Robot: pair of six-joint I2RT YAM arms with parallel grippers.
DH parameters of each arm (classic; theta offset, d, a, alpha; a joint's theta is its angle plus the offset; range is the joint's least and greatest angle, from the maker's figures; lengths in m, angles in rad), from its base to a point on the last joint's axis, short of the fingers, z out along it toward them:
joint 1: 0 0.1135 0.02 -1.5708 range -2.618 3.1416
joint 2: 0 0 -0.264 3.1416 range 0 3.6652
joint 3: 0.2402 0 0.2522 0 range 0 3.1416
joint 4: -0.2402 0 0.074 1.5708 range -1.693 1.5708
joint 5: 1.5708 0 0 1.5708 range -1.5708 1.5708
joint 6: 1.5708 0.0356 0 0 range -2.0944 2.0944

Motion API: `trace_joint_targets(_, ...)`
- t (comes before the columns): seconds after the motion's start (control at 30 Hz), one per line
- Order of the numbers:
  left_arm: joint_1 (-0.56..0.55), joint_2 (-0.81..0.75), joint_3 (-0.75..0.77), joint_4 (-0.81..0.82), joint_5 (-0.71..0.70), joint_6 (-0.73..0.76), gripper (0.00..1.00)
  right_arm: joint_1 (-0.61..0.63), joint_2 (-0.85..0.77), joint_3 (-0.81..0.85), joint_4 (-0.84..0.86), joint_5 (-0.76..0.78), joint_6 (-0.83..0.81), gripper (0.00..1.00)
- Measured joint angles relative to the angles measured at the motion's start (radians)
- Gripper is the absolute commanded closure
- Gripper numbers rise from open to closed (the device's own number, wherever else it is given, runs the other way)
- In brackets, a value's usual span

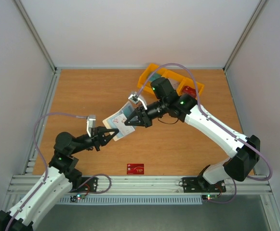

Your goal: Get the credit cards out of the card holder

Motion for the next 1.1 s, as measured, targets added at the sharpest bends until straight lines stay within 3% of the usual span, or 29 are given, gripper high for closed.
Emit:
trace_joint_targets(0.33, -0.005, -0.001, 0.000, -0.021, -0.021, 0.021, 1.00, -0.043, -0.014, -0.042, 0.039, -0.071, 0.033, 0.87)
trace_joint_targets(0.5, -0.005, -0.001, 0.000, -0.021, -0.023, 0.025, 1.00, -0.043, -0.014, -0.059, 0.076, -0.099, 0.058, 0.99)
trace_joint_targets(0.87, -0.005, -0.010, 0.000, -0.043, -0.022, 0.037, 1.00, -0.080, -0.023, -0.060, 0.032, -0.083, 0.035, 0.93)
trace_joint_targets(1.1, -0.005, -0.010, 0.000, -0.044, -0.023, 0.039, 1.00, -0.085, -0.027, -0.060, 0.022, -0.083, 0.038, 0.99)
